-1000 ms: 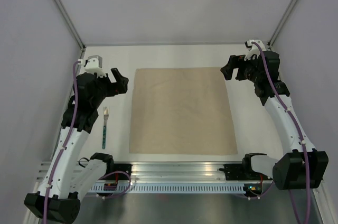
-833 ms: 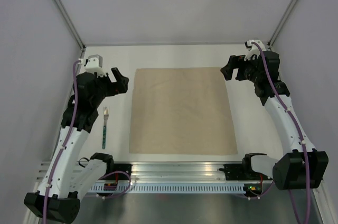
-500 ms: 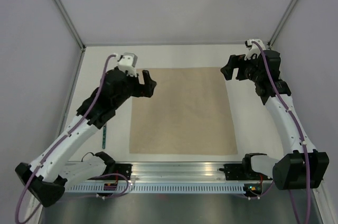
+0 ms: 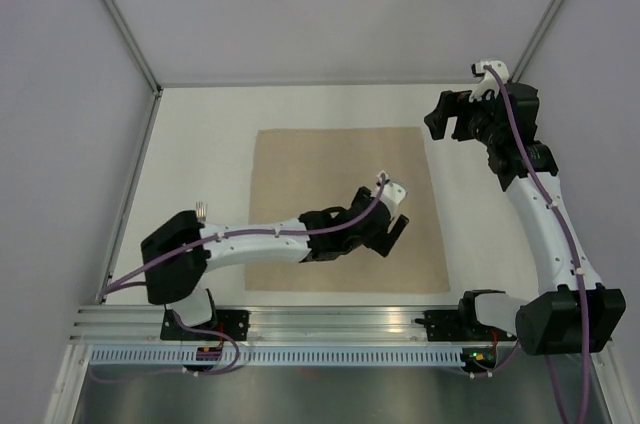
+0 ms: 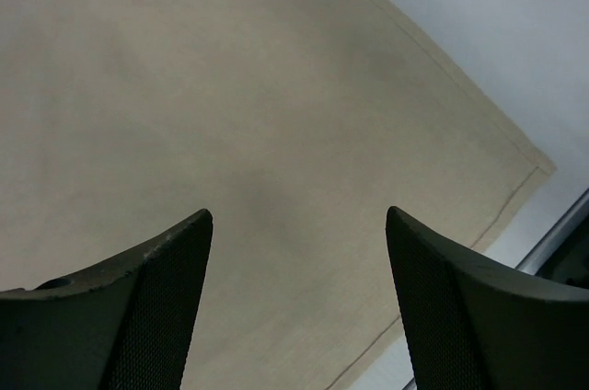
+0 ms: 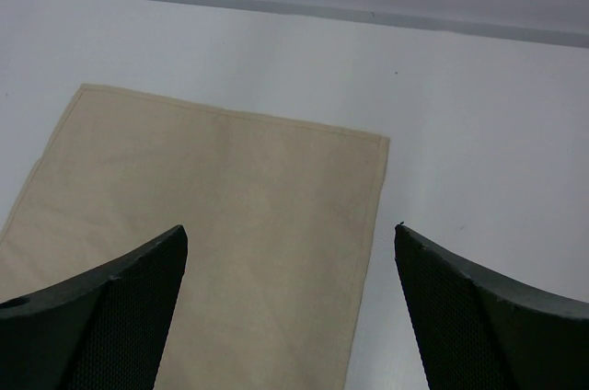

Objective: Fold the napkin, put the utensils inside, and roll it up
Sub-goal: Fold the napkin at the center of the board.

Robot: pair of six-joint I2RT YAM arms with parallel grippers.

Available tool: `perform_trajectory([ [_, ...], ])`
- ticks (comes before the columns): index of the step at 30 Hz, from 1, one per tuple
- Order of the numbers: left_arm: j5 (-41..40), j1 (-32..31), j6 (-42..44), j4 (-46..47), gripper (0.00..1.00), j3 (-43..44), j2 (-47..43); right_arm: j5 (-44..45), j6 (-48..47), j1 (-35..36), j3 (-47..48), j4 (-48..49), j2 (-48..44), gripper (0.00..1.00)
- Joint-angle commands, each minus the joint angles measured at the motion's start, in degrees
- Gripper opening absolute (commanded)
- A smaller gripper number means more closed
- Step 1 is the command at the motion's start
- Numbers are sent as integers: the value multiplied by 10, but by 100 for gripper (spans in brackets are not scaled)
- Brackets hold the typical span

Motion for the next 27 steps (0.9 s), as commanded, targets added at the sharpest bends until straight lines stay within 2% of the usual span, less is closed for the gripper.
perform_trajectory([
  [1, 20, -39, -10, 93, 80, 67, 62, 30, 12, -3, 31, -25, 1, 98],
  [7, 57, -84, -2, 122, 74, 106, 152, 31, 13, -2, 32, -28, 8, 98],
  [15, 110, -105, 3, 174, 69, 134, 216, 25, 15, -3, 34, -28, 15, 98],
  [27, 165, -134, 88, 296, 65, 100, 263, 16, 16, -2, 31, -28, 20, 98],
])
